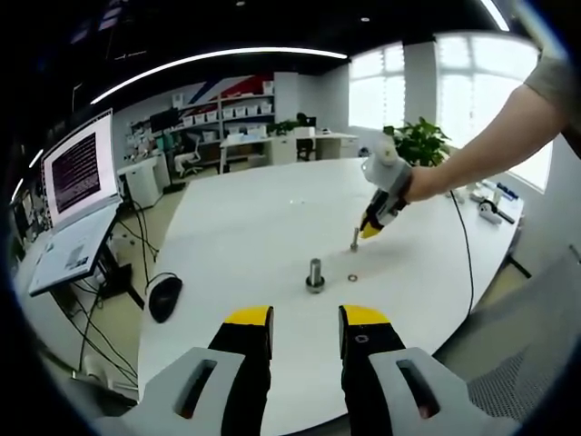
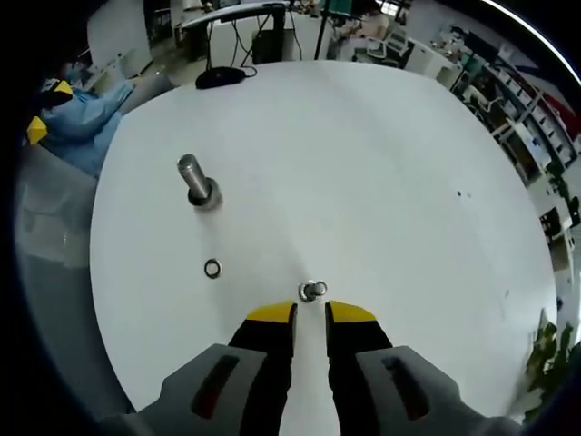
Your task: Place the washer onto the threaded stud by aligning its center hole with the stud, sliding it down to the base, and recovering from edge contact or off-axis alignment until the washer reaches the visible bottom stop.
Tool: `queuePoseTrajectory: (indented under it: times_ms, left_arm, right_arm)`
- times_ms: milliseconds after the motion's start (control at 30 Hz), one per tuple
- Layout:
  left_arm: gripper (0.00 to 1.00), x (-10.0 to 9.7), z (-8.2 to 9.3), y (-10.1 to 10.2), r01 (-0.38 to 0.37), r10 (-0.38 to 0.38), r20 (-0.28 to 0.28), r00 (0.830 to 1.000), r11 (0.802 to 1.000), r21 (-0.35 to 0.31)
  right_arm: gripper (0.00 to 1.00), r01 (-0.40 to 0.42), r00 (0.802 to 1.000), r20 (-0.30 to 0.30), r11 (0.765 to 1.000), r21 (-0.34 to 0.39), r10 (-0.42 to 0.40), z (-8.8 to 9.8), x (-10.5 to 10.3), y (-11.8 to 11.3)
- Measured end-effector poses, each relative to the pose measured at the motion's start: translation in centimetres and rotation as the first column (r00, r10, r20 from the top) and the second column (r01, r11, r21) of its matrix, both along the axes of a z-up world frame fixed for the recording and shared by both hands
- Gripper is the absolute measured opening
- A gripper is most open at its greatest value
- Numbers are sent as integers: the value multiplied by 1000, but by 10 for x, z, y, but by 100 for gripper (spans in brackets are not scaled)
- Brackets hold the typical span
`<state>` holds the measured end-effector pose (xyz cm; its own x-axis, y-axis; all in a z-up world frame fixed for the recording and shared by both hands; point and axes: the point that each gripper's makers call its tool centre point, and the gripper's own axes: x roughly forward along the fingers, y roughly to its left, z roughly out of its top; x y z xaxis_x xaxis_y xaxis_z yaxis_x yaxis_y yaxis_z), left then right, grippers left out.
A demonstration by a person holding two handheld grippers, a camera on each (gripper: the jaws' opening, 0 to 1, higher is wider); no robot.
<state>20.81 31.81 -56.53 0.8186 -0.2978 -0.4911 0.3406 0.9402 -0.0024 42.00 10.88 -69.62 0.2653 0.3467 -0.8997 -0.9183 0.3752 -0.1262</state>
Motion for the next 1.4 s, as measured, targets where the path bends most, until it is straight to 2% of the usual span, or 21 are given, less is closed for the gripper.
queuePoseTrajectory:
  times_ms: [400, 567, 667, 800, 967, 1133, 1400]
  left_arm:
    - [27, 0, 1, 1, -1, 1, 5, 1000, 1000, -4]
    - [27, 0, 2, 1, -2, 2, 7, 1000, 1000, -6]
    - [27, 0, 2, 1, -5, 5, 10, 1000, 1000, -7]
    - [27, 0, 3, 2, -9, 10, 14, 1000, 1000, -8]
    - [27, 1, 4, 4, -18, 18, 17, 1000, 1000, -16]
    - [27, 2, 7, 6, -28, 29, 27, 999, 999, -31]
    - [29, 3, 10, 7, -39, 41, 41, 998, 998, -47]
  right_arm:
    - [16, 7, 1000, -23, 1000, -8, -7, -8, -9, -3]
    - [17, -11, 999, -45, 999, -40, 10, -19, -21, -6]
    - [18, -1, 998, -71, 999, -34, -1, -26, -27, -5]
    - [18, -36, 996, -81, 998, -46, 32, -33, -38, 4]
    - [18, -36, 996, -87, 999, -17, 34, -31, -41, 16]
    - [19, -84, 992, -93, 996, 5, 84, -35, -49, 31]
    - [21, -118, 987, -109, 993, 26, 120, -41, -60, 42]
